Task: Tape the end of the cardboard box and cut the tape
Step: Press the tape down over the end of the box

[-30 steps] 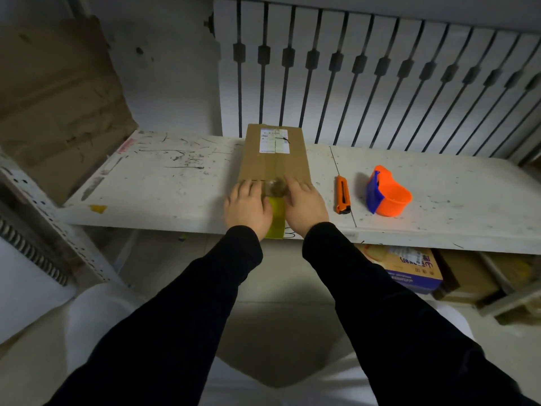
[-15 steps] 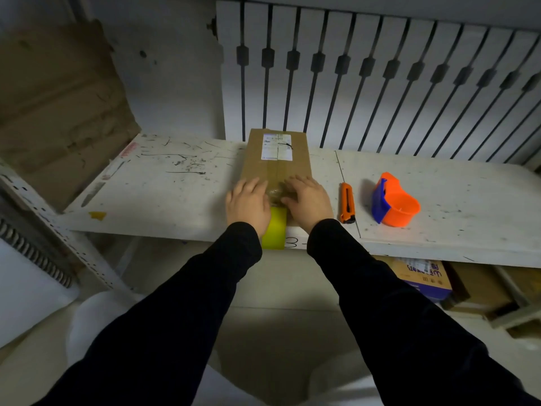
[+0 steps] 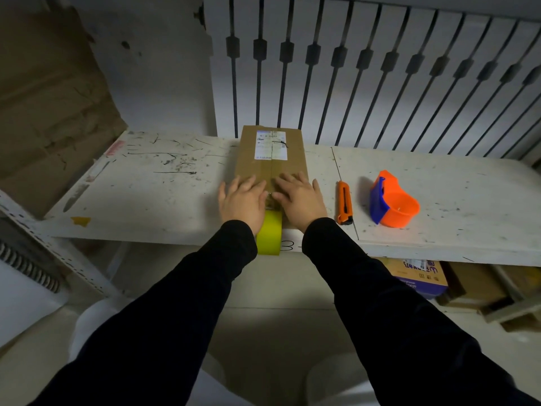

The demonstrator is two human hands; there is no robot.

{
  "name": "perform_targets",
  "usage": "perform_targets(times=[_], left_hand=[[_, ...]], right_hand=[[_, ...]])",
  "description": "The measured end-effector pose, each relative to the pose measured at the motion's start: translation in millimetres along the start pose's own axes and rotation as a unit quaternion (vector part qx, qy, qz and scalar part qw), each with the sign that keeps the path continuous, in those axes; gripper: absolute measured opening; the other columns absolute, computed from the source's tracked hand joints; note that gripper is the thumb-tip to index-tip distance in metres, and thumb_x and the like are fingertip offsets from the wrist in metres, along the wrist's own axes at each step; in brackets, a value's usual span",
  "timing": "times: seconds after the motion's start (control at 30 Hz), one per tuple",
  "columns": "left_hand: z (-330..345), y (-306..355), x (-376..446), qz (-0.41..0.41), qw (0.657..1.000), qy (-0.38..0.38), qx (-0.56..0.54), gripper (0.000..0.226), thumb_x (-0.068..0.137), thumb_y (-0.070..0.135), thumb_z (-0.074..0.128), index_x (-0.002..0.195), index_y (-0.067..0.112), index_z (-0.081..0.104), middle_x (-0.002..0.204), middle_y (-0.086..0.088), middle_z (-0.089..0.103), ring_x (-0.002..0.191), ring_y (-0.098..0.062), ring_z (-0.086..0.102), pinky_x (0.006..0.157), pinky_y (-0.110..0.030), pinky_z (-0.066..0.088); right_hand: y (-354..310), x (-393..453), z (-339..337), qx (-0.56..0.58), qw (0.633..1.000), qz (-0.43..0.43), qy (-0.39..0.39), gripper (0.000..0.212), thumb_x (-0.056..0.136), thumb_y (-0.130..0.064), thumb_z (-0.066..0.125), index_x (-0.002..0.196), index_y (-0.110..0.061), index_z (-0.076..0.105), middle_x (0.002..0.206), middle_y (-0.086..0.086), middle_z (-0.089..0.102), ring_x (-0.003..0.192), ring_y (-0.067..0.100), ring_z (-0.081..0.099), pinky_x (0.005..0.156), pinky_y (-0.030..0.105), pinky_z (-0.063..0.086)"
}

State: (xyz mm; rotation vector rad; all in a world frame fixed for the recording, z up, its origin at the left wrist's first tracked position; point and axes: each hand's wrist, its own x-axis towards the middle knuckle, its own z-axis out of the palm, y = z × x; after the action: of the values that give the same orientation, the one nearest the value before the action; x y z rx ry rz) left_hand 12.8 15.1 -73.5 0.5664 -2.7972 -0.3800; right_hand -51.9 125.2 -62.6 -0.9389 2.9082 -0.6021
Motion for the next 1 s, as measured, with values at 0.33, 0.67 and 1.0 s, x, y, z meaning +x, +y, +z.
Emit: perform_targets(times=[0.33,0.67,1.0], left_hand=[[-6.5,24.3,3.4,0.017,1.000,0.015,-0.012,0.045,0.097,0.034,0.028,0.141,0.026,0.034,0.151,0.002,0.035,0.143,-0.023,0.020,0.117,-0.044,0.005],[-1.0,80.7,-9.5,0.066,0.995,0.028,-0.073,0.046,0.094,0.024,0.035,0.140,0.024,0.033,0.148,0.001,0.038,0.134,-0.020,0.034,0.111,-0.037,0.022],[24.2,111.6,-18.5,0.171,0.985,-0.013,0.032,0.040,0.093,0.022,0.035,0.132,0.020,0.046,0.151,-0.002,0.032,0.143,-0.025,0.016,0.117,-0.044,0.006]], right_hand=[[3.7,-2.4,-2.4,0.024,0.999,0.034,0.027,0.044,0.099,-0.033,0.030,0.142,-0.023,0.032,0.153,0.003,0.029,0.145,0.026,0.016,0.117,0.048,0.005],[32.2,-24.4,-18.2,0.145,0.973,0.141,0.114,0.048,0.095,-0.022,0.043,0.141,-0.016,0.032,0.141,0.010,0.046,0.126,0.026,0.048,0.102,0.038,0.041],[82.8,-34.5,-19.8,0.135,0.956,0.245,0.085,0.028,0.091,-0.016,0.043,0.114,-0.009,0.058,0.115,0.017,0.063,0.099,0.031,0.061,0.084,0.036,0.048]])
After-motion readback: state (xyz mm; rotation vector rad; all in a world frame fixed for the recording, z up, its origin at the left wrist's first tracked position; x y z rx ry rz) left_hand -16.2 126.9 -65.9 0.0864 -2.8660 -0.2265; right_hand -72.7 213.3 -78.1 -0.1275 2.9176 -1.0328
